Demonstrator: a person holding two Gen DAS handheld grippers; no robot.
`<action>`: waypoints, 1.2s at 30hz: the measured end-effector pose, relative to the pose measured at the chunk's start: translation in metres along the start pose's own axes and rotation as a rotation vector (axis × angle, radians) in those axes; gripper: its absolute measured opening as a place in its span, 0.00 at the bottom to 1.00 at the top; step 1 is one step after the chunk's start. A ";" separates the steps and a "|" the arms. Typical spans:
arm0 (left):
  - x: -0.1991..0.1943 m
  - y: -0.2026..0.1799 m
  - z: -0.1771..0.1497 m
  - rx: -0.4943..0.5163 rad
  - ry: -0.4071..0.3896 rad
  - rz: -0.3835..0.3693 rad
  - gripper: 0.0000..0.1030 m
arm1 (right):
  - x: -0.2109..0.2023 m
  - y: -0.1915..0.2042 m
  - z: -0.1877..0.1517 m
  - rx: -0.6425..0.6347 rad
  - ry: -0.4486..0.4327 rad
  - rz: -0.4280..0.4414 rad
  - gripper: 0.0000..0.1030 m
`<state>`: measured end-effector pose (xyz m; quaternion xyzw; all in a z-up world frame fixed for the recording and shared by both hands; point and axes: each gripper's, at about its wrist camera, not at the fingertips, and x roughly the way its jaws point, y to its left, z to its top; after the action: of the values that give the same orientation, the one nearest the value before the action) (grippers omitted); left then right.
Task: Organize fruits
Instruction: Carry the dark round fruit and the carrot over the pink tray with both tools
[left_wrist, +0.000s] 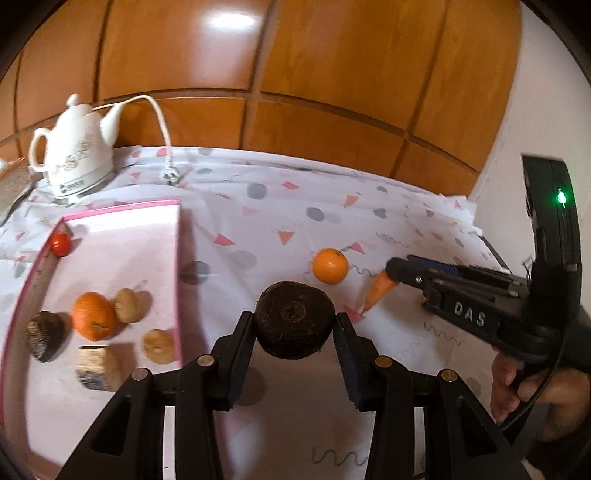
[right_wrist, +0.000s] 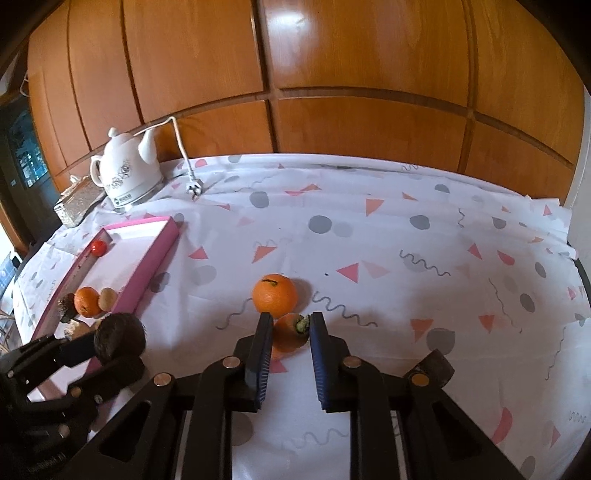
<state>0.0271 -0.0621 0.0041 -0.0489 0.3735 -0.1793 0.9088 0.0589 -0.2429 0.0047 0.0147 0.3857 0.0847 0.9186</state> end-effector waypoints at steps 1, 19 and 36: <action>-0.002 0.003 0.001 -0.008 -0.002 0.008 0.42 | -0.001 0.002 0.000 -0.007 -0.002 0.001 0.19; -0.050 0.081 0.006 -0.167 -0.063 0.176 0.42 | -0.018 0.070 0.023 -0.105 -0.057 0.163 0.19; -0.072 0.140 -0.009 -0.299 -0.072 0.287 0.42 | -0.016 0.151 0.014 -0.212 -0.008 0.363 0.19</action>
<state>0.0142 0.0950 0.0144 -0.1358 0.3664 0.0112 0.9204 0.0365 -0.0961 0.0398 -0.0126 0.3618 0.2890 0.8863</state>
